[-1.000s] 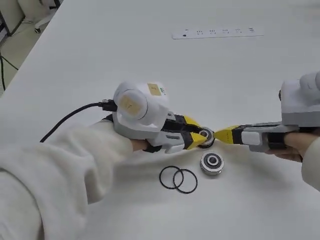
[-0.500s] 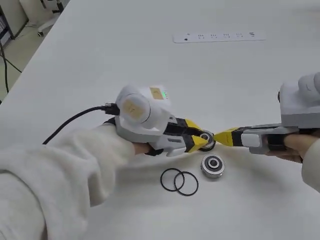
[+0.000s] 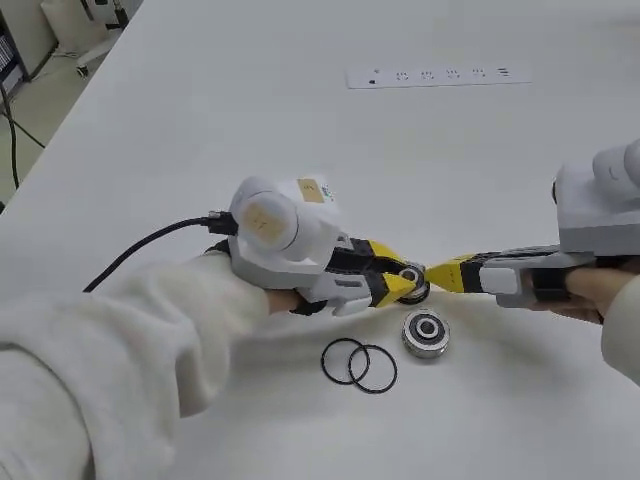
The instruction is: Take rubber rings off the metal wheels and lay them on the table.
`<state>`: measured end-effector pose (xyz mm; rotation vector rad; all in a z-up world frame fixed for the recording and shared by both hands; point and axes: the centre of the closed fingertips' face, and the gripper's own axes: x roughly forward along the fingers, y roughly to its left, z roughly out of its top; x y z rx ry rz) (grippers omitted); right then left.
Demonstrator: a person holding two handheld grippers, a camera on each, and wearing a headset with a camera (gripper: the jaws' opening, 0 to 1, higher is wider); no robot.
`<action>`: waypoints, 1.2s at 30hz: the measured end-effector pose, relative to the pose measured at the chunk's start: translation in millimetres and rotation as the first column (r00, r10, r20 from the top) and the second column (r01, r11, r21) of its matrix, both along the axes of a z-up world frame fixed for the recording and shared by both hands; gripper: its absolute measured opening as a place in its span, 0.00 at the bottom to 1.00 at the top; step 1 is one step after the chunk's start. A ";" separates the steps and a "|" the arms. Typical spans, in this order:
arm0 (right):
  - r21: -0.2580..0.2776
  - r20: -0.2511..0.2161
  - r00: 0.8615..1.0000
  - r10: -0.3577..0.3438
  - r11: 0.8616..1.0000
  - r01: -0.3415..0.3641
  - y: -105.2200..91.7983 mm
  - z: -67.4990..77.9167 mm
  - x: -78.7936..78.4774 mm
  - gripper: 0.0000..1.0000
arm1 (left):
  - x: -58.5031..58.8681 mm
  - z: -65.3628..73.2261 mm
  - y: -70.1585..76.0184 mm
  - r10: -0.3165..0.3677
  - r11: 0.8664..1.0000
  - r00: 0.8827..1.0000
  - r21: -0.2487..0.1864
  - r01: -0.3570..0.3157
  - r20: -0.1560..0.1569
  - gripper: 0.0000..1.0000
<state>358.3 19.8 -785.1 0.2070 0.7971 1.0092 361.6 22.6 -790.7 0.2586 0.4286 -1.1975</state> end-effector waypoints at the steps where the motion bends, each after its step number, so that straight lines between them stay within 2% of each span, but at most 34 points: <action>1: 0.002 0.000 1.000 0.000 1.000 0.000 0.1 0.3 0.0 0.00 | 0.0 0.1 0.1 0.000 1.000 1.000 -0.001 0.000 0.001 0.13; 15: 0.018 0.018 1.000 0.016 1.000 -0.016 7.3 8.7 -0.8 0.00 | -1.1 3.3 5.3 0.008 1.000 1.000 -0.006 -0.008 -0.003 0.13; 21: 0.004 0.020 1.000 0.020 1.000 -0.020 6.2 6.9 -1.0 0.00 | -1.5 2.5 3.2 -0.003 1.000 1.000 0.018 0.003 0.011 0.13; 34: 0.004 0.028 0.999 0.032 0.999 -0.032 9.2 8.4 -2.0 0.00 | -1.5 1.5 3.1 -0.004 1.000 1.000 0.025 0.004 0.015 0.13; 36: 0.000 0.024 0.999 0.047 0.999 -0.047 11.5 7.6 -4.5 0.00 | -3.7 -2.2 1.7 -0.012 0.999 1.000 0.038 0.012 0.003 0.13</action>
